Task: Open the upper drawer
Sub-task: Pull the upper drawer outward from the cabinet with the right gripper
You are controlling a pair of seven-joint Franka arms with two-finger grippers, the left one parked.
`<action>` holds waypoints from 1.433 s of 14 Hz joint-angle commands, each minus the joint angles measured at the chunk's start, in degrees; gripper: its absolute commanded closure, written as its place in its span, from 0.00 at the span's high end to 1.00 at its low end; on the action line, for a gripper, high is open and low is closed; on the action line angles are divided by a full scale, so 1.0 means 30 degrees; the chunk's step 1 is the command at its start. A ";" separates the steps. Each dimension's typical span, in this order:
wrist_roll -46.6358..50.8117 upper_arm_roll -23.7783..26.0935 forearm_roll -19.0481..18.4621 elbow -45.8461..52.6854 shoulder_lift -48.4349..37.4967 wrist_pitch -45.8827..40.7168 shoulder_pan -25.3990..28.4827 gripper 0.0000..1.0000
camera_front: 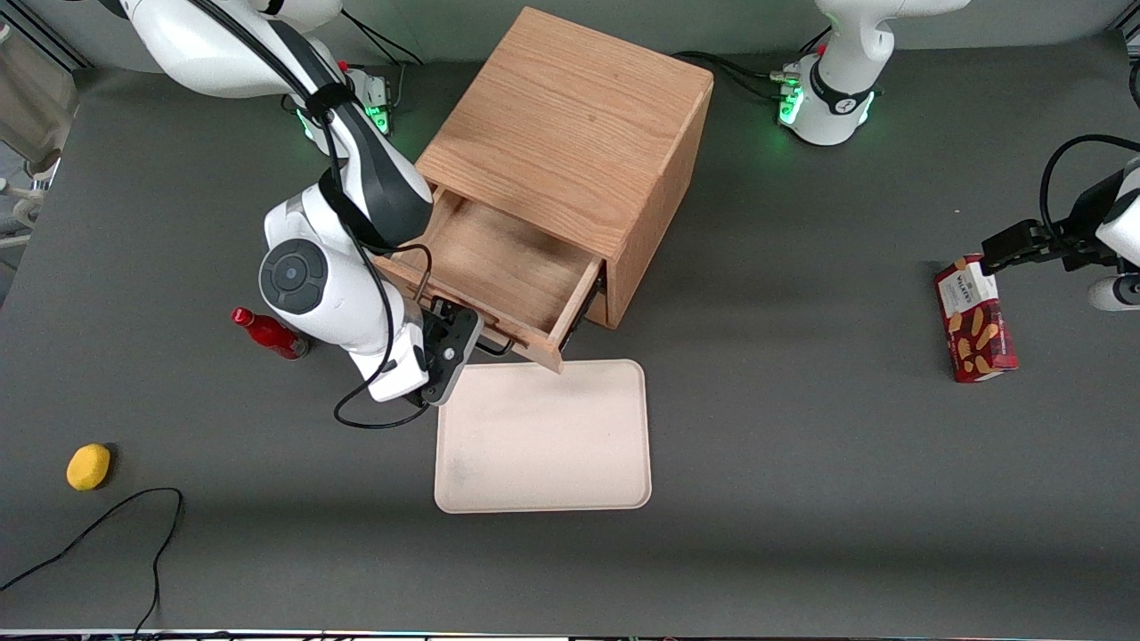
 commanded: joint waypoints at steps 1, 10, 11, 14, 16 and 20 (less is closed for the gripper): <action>-0.1226 -0.0351 -0.0041 0.0552 0.0546 -0.0631 -0.0219 1.00; -0.2192 -0.0761 0.0163 0.3071 0.1806 -0.2681 -0.0482 1.00; -0.2164 -0.0761 0.0193 0.3102 0.1807 -0.2682 -0.0482 1.00; -0.2105 -0.0761 0.0193 0.3277 0.1807 -0.2711 -0.0453 1.00; -0.2076 -0.0703 0.0193 0.3628 0.1981 -0.2740 -0.0453 1.00; -0.1665 -0.0702 0.0630 0.5033 0.2743 -0.3354 -0.0306 1.00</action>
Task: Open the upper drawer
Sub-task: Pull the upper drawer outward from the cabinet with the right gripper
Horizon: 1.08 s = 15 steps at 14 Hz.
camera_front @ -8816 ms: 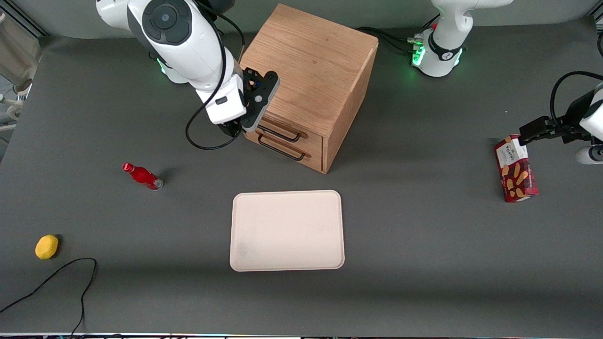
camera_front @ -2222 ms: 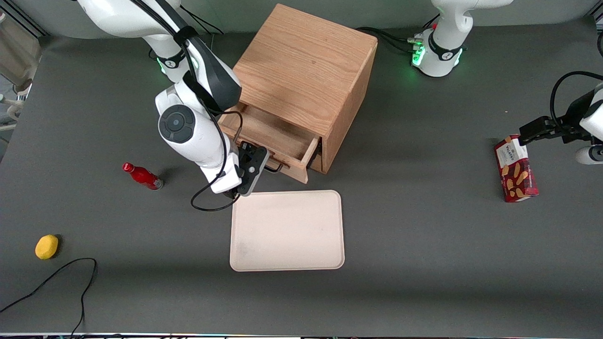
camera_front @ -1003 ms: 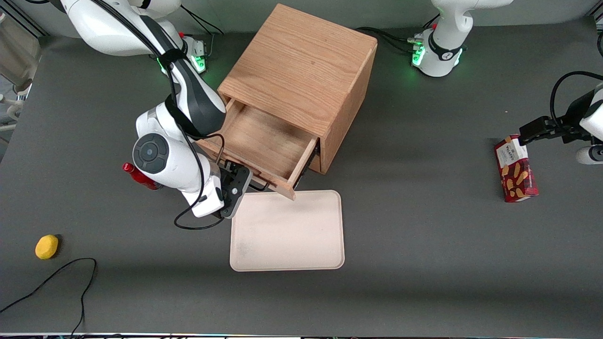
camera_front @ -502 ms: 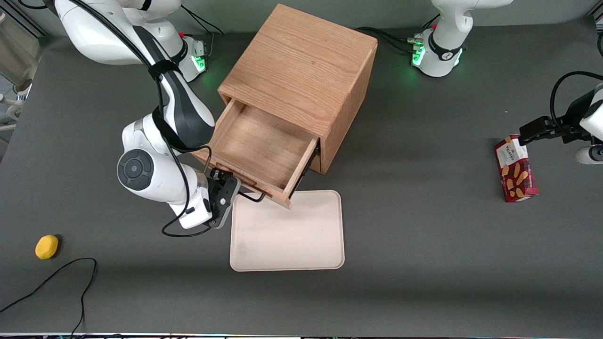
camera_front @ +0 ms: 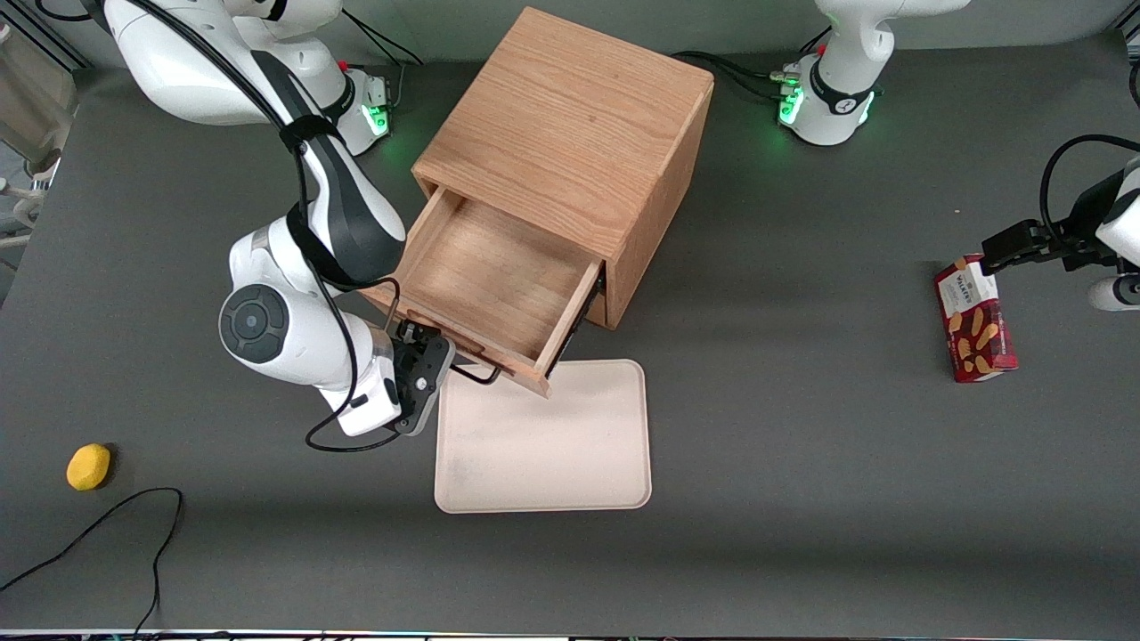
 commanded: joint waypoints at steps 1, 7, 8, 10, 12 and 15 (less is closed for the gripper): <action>-0.0137 -0.0093 0.0546 0.1797 0.1004 -0.0717 0.0111 1.00; -0.0225 -0.0093 0.0546 0.3260 0.2145 -0.0687 0.0110 1.00; -0.0225 -0.0093 0.0546 0.3407 0.2263 -0.0658 0.0110 1.00; -0.0254 -0.0093 0.0546 0.3729 0.2527 -0.0570 0.0110 1.00; -0.0341 -0.0093 0.0546 0.3906 0.2674 -0.0483 0.0052 1.00; -0.0430 -0.0093 0.0546 0.4199 0.2909 -0.0482 -0.0065 1.00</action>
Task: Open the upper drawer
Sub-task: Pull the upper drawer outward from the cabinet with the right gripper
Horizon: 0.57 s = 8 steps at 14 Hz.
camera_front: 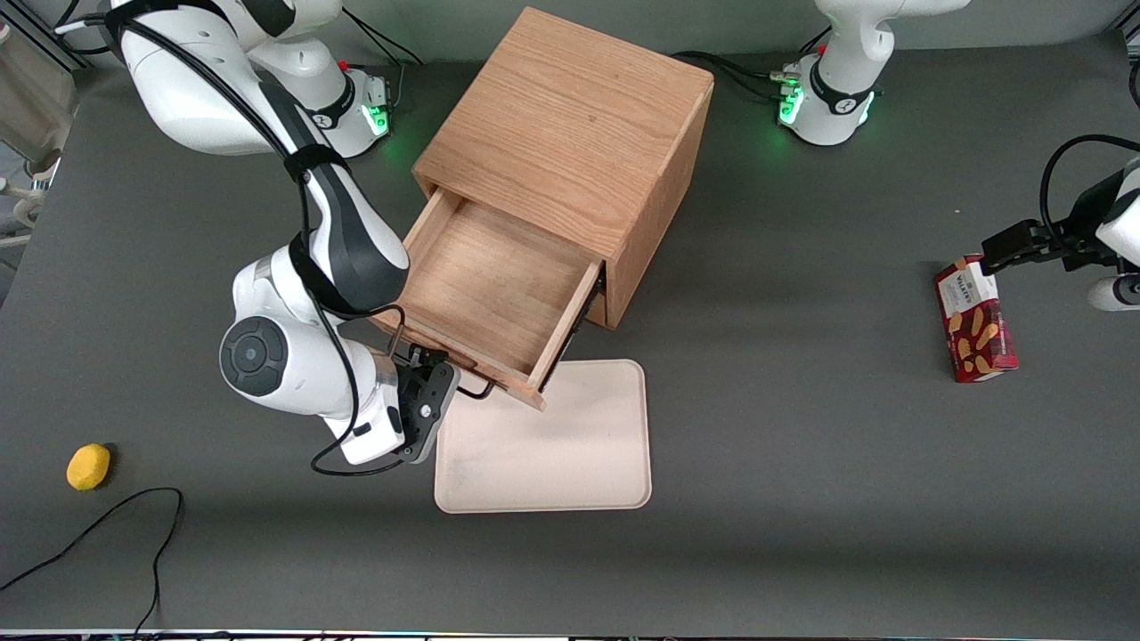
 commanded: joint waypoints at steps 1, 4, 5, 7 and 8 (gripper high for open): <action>-0.0430 -0.0108 0.0352 0.1217 0.0759 -0.0201 -0.0027 1.00; -0.0488 -0.0108 0.0352 0.1450 0.0905 -0.0201 -0.0261 1.00; -0.0488 -0.0108 0.0352 0.1684 0.1050 -0.0288 -0.0291 1.00; -0.0488 -0.0108 0.0352 0.1862 0.1168 -0.0318 -0.0320 1.00; -0.0488 -0.0108 0.0352 0.1891 0.1169 -0.0260 -0.0320 1.00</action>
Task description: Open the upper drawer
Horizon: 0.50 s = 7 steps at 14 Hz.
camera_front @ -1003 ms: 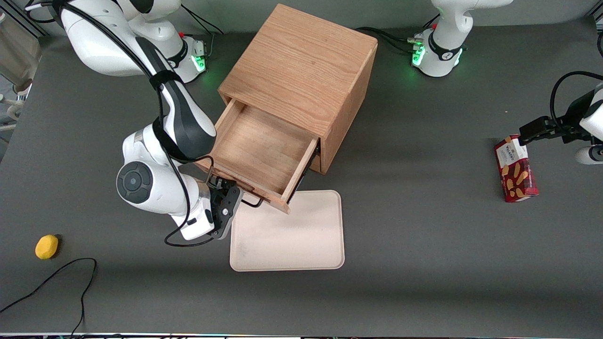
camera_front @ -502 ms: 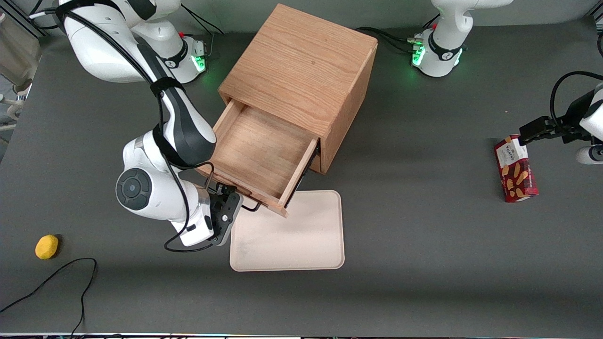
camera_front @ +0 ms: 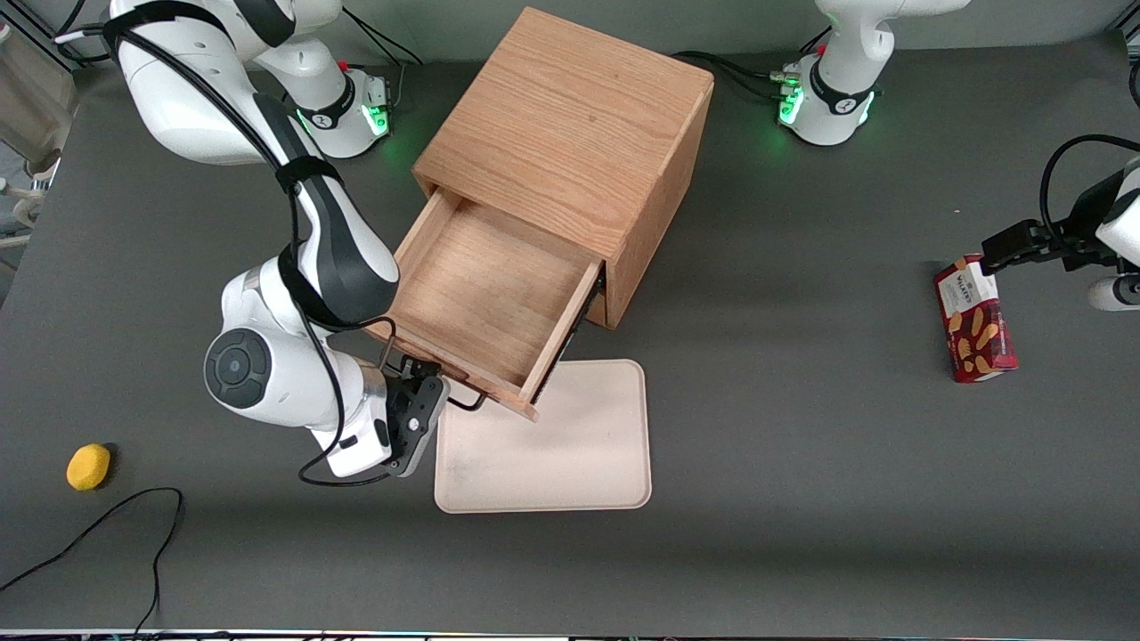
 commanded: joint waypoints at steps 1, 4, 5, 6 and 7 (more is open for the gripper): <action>-0.0488 -0.0085 0.0351 0.1008 0.0575 -0.0242 -0.0024 1.00; -0.0633 -0.0085 0.0351 0.1095 0.0663 -0.0183 -0.0141 1.00; -0.0635 -0.0085 0.0322 0.1241 0.0692 -0.0183 -0.0199 1.00; -0.0635 -0.0085 0.0351 0.1271 0.0751 -0.0183 -0.0258 1.00; -0.0635 -0.0085 0.0351 0.1300 0.0809 -0.0183 -0.0258 1.00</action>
